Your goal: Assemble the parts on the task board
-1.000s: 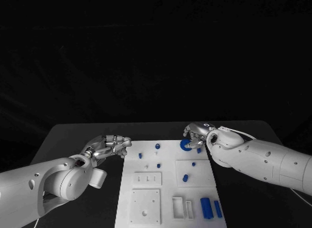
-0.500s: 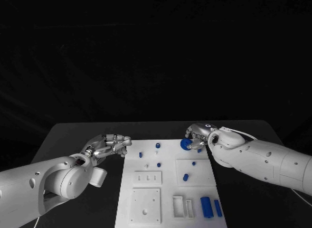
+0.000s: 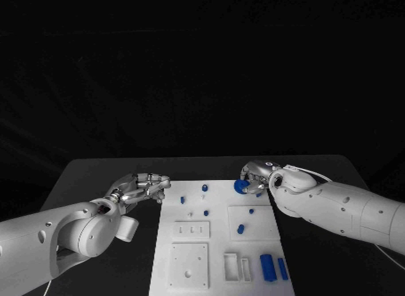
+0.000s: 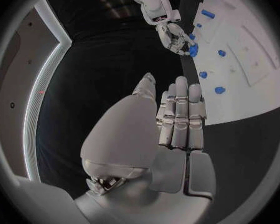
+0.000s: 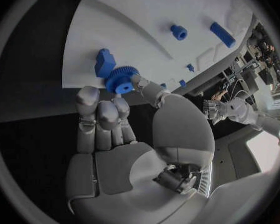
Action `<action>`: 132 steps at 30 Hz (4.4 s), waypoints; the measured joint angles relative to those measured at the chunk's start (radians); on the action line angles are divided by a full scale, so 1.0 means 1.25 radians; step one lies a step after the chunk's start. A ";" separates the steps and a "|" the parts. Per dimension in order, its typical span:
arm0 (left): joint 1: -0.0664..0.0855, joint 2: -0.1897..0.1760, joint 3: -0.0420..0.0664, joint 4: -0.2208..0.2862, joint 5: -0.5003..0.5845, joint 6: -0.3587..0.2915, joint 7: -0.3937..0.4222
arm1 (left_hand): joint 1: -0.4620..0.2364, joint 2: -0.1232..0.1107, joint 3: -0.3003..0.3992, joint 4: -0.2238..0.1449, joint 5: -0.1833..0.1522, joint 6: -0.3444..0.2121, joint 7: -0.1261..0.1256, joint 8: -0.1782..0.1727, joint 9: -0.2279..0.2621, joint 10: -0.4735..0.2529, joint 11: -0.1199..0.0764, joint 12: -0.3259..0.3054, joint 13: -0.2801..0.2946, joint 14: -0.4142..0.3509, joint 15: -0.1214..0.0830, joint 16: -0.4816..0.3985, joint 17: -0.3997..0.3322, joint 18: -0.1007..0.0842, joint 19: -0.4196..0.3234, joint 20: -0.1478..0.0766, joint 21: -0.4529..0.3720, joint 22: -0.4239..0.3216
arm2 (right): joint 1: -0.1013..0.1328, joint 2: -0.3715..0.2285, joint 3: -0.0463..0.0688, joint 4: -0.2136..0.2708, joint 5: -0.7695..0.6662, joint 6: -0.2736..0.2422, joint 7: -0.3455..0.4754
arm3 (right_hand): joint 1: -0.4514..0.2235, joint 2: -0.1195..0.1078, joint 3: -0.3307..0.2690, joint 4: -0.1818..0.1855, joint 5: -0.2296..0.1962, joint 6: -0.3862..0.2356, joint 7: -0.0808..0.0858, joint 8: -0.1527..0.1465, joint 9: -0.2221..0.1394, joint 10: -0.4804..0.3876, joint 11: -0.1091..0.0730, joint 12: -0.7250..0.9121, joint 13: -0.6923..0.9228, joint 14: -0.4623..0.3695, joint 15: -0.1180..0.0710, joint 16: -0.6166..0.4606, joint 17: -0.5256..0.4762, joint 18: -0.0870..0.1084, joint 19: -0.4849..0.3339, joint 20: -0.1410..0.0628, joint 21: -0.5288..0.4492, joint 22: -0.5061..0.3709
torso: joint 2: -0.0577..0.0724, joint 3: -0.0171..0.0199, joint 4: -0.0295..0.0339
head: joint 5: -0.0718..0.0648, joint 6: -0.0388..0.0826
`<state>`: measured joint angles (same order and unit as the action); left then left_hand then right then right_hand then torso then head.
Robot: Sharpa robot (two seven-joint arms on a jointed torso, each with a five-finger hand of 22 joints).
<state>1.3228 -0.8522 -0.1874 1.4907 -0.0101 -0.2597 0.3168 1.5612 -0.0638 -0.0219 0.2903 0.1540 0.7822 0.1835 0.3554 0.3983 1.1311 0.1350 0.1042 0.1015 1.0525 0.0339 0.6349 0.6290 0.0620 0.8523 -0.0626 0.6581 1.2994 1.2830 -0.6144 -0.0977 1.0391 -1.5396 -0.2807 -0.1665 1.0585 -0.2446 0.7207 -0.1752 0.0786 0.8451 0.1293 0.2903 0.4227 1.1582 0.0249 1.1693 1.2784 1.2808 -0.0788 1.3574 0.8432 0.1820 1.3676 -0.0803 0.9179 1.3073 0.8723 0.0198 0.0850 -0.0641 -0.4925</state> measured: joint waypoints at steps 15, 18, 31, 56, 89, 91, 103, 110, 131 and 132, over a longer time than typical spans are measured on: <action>0.000 -0.002 0.000 0.001 0.000 0.002 -0.001 | 0.000 0.000 -0.002 0.002 0.000 0.000 0.000 0.000 0.000 0.001 -0.004 0.000 0.000 0.000 0.000 0.000 0.001 0.000 0.000 0.000 0.000 0.000 | -0.006 0.011 0.000 -0.016 -0.018 -0.014 0.006 | 0.006 0.017 0.013 -0.009 0.012 0.013 -0.009 0.009 0.002 0.000 0.000 0.002 -0.001 0.000 0.000 -0.007 0.008 0.000 -0.008 0.000 0.012 0.001 | 0.000 0.0002 0.0000 | 0.000 -0.006; 0.000 -0.003 0.000 0.001 0.000 0.002 -0.001 | 0.000 0.000 -0.002 0.002 0.000 0.000 0.000 0.000 0.000 0.001 -0.004 0.000 0.000 0.000 0.000 0.000 0.001 0.000 0.000 0.000 0.000 0.000 | -0.007 0.012 0.000 -0.018 -0.025 -0.015 0.007 | 0.003 0.025 0.018 -0.013 0.027 0.018 -0.013 0.011 0.002 0.000 0.000 0.004 -0.002 0.000 0.000 -0.007 0.012 0.000 -0.012 0.003 0.016 0.001 | 0.000 0.0002 0.0000 | 0.000 -0.008; 0.000 -0.003 0.000 0.001 0.000 0.004 -0.002 | 0.000 0.000 -0.002 0.002 0.000 0.000 0.000 0.000 0.000 0.001 -0.004 -0.004 0.000 0.000 0.000 0.000 0.000 0.000 0.000 0.000 0.000 -0.001 | -0.007 0.017 -0.006 -0.020 -0.054 -0.014 0.006 | -0.007 0.039 0.017 -0.021 0.052 0.029 -0.025 0.021 0.007 0.000 0.000 0.004 -0.010 0.000 -0.006 -0.015 0.021 0.001 -0.016 0.007 0.025 0.000 | -0.001 -0.0002 -0.0002 | 0.000 -0.010; 0.000 -0.010 0.000 0.007 -0.001 0.007 -0.007 | 0.000 0.000 -0.002 0.002 0.000 0.000 0.000 0.000 0.000 0.004 -0.001 -0.004 0.000 0.000 0.000 0.000 0.000 0.000 0.000 0.001 0.000 -0.001 | -0.011 0.005 -0.013 0.019 -0.106 -0.047 -0.034 | -0.021 0.053 0.016 -0.021 0.064 0.031 -0.026 0.037 0.010 0.010 -0.016 0.008 -0.010 0.005 -0.017 -0.021 0.029 0.003 -0.018 0.010 0.031 0.000 | -0.001 -0.0011 -0.0014 | 0.000 -0.007; 0.000 -0.002 0.000 0.003 -0.001 0.007 -0.008 | 0.000 0.000 -0.002 0.002 0.000 0.000 0.000 -0.003 0.000 0.004 -0.001 -0.004 0.000 0.000 0.000 0.000 0.001 0.000 0.000 0.003 0.000 -0.002 | 0.005 0.090 -0.023 0.163 -0.248 -0.090 -0.117 | -0.015 0.027 0.055 0.011 0.052 0.054 -0.029 0.036 0.010 0.027 -0.021 0.015 -0.012 0.011 -0.018 -0.028 0.042 0.003 -0.009 0.004 0.042 0.000 | -0.001 -0.0007 0.0009 | 0.008 0.010; 0.000 -0.001 0.000 0.002 -0.001 0.007 -0.008 | 0.000 0.000 -0.002 0.002 0.000 0.000 0.000 -0.003 0.000 0.004 -0.001 -0.004 0.000 0.000 0.000 0.000 0.001 0.000 0.000 0.003 0.000 -0.002 | -0.001 0.102 -0.026 0.156 -0.251 -0.092 -0.119 | -0.015 0.027 0.055 0.011 0.052 0.055 -0.030 0.034 0.010 0.027 -0.021 0.015 -0.013 0.011 -0.018 -0.028 0.042 0.003 -0.009 0.004 0.042 0.000 | -0.001 -0.0012 0.0018 | 0.009 0.010; 0.000 0.007 0.000 -0.004 -0.001 0.007 -0.008 | 0.003 0.003 -0.002 0.002 0.000 0.000 0.000 -0.003 0.000 0.003 -0.003 -0.004 0.000 0.000 0.000 0.000 0.001 0.000 -0.002 0.001 0.003 -0.003 | -0.017 0.149 -0.045 0.105 -0.259 -0.093 -0.120 | -0.015 0.027 0.055 0.011 0.051 0.055 -0.030 0.035 0.010 0.027 -0.021 0.015 -0.014 0.009 -0.020 -0.028 0.043 0.003 -0.009 0.004 0.042 0.000 | 0.000 -0.0019 0.0044 | 0.018 0.007; 0.000 0.007 0.000 -0.005 -0.001 0.007 -0.008 | 0.003 0.003 -0.002 0.002 0.000 0.000 0.000 -0.003 0.000 0.003 -0.003 -0.004 0.000 0.000 0.000 0.000 0.001 0.000 -0.003 0.003 0.003 -0.003 | -0.022 0.160 -0.046 0.081 -0.259 -0.092 -0.120 | -0.015 0.027 0.055 0.011 0.051 0.055 -0.030 0.035 0.010 0.027 -0.021 0.015 -0.015 0.011 -0.023 -0.031 0.043 0.003 -0.009 0.004 0.042 0.000 | 0.000 -0.0032 0.0062 | 0.016 0.005; 0.000 0.010 0.000 -0.007 -0.001 0.008 -0.009 | 0.003 0.003 -0.004 0.000 0.000 0.000 0.000 -0.003 0.000 0.005 -0.001 -0.007 0.000 0.000 0.000 0.000 0.001 0.000 -0.003 0.003 0.003 -0.003 | -0.026 0.173 -0.046 0.048 -0.249 -0.083 -0.117 | -0.021 0.014 0.057 0.013 0.046 0.055 -0.030 0.029 0.016 0.014 -0.019 -0.004 -0.029 0.012 -0.023 -0.035 0.045 0.003 -0.011 0.003 0.042 0.001 | 0.000 -0.0010 0.0035 | 0.022 0.003; 0.000 0.010 0.000 -0.007 -0.001 0.008 -0.009 | 0.003 0.003 -0.004 0.000 0.000 0.000 0.000 -0.003 0.000 0.005 -0.001 -0.007 0.000 0.000 0.000 0.000 0.001 0.000 -0.003 0.003 0.003 -0.003 | -0.026 0.172 -0.046 0.046 -0.247 -0.083 -0.117 | -0.019 0.007 0.057 0.013 0.046 0.055 -0.030 0.024 0.016 0.012 -0.018 -0.007 -0.030 0.012 -0.023 -0.037 0.046 0.003 -0.011 0.003 0.042 0.001 | 0.000 -0.0008 0.0034 | 0.022 0.003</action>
<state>1.3230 -0.8399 -0.1874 1.4824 -0.0116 -0.2502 0.3052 1.5652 -0.0599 -0.0274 0.2901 0.1540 0.7822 0.1835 0.3516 0.3983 1.1370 0.1342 0.0960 0.1015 1.0524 0.0339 0.6349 0.6305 0.0619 0.8487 -0.0589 0.6620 1.2953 1.2506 -0.3989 -0.1554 1.0969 -1.8483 -0.3850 -0.3126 1.0345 -0.2354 0.7924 -0.1584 0.1356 0.9144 0.0915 0.3202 0.4425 1.1729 0.0028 1.1609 1.2404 1.2952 -0.1071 1.3115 0.9006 0.1858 1.3535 -0.0767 0.9699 1.3081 0.8722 0.0187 0.0893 -0.0367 -0.4893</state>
